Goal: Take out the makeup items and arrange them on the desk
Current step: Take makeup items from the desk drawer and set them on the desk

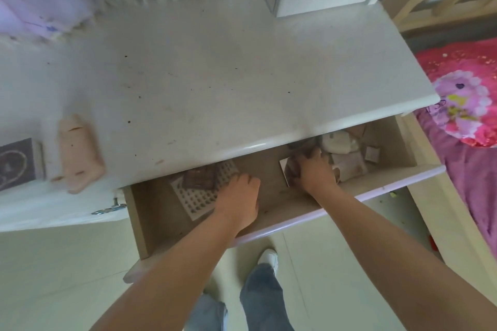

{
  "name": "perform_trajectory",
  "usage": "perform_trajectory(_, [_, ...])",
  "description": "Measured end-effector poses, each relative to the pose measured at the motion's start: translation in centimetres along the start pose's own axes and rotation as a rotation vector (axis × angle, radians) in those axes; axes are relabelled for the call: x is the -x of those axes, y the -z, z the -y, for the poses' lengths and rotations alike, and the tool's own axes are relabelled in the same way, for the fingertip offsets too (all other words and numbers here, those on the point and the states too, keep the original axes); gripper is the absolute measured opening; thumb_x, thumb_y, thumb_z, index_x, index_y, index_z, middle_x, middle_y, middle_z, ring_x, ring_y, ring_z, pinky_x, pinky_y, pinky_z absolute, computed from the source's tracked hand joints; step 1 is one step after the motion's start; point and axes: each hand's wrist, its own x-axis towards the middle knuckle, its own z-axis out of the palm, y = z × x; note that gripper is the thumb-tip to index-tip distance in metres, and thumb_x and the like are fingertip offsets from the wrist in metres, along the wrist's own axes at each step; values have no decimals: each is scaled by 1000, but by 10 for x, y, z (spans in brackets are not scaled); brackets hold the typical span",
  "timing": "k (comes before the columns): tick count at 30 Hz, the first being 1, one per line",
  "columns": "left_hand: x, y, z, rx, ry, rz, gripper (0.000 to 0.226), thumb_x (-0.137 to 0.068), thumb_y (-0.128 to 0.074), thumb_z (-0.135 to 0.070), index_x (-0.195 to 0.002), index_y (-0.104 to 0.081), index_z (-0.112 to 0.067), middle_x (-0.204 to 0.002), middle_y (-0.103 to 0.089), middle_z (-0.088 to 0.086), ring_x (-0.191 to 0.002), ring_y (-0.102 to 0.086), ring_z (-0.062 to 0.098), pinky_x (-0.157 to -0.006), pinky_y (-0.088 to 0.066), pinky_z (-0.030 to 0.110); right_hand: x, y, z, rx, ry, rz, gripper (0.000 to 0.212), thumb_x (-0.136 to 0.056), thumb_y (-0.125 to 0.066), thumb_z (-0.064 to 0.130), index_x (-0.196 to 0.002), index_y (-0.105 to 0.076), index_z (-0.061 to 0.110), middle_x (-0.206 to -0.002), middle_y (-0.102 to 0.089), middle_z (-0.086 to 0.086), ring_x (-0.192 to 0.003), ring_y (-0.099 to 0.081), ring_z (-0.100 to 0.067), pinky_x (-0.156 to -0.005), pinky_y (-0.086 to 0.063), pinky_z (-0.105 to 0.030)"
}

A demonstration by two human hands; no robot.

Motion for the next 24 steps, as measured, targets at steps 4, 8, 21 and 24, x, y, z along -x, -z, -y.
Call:
perform_trajectory(4, [-3,-3,-3,-10,21,27,32,-89,-45,-13,-120,-41,-9,-125,-42,9,-120,-36,25,-91,-40,35,5,10,-6,-52,-26,-47,63,-73,-68,36,-127,-41,19,-131,-33,-17,-120,-34,-36,-94,-39,-42])
perform_trajectory(8, [-19,-6,-16,-10,-28,18,36,-88,-48,-12,-123,-40,-9,-126,-43,11,-119,-38,27,-92,-40,36,24,21,-26,-37,-59,-181,63,-72,-66,33,-127,-39,17,-127,-38,-15,-119,-34,-33,-94,-38,-40])
perform_trajectory(21, [-92,-30,-75,-126,-174,49,40,-93,-34,-7,-132,-31,-9,-144,-16,27,-134,-14,40,-100,-32,45,53,-5,-55,-341,-169,-352,63,-70,-66,24,-129,-41,20,-137,-30,-11,-123,-26,-29,-100,-30,-40])
perform_trajectory(24, [-90,-29,-75,-114,-166,62,37,-92,-37,-6,-129,-34,-7,-136,-27,27,-126,-25,40,-94,-37,43,55,-4,-56,-370,-158,-356,64,-70,-66,21,-129,-42,18,-138,-29,-11,-125,-26,-30,-102,-30,-41])
